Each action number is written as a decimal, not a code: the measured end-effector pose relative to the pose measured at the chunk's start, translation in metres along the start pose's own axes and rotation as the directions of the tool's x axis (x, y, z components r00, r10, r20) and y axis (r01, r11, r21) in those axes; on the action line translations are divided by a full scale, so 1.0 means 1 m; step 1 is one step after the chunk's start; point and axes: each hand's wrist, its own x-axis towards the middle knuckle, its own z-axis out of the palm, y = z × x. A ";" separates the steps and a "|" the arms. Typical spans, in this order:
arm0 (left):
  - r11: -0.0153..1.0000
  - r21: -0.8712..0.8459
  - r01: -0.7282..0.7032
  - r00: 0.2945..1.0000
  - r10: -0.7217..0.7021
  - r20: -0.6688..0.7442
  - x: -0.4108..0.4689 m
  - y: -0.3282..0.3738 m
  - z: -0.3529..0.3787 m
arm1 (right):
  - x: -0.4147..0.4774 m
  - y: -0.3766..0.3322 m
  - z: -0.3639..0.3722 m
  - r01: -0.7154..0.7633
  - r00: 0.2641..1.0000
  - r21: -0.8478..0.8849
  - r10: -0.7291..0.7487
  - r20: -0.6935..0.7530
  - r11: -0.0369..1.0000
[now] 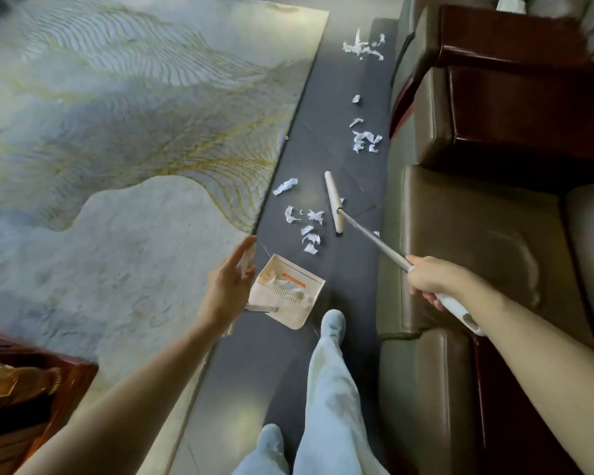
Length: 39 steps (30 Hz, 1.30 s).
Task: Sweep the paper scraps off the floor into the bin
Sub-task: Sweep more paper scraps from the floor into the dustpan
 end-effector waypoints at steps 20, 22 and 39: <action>0.993 -0.016 0.118 0.992 -0.119 -0.052 0.166 0.031 0.037 | 0.158 -0.081 -0.134 -0.099 0.989 -0.638 0.146 0.022 0.764; 0.994 -0.021 0.105 0.992 -0.107 -0.069 0.168 0.031 0.037 | 0.148 -0.084 -0.129 -0.071 0.977 -0.594 0.176 0.120 0.801; 0.994 0.007 0.106 0.994 -0.106 -0.026 0.170 0.024 0.016 | 0.096 -0.143 -0.120 0.038 0.989 -0.241 -0.002 0.149 0.970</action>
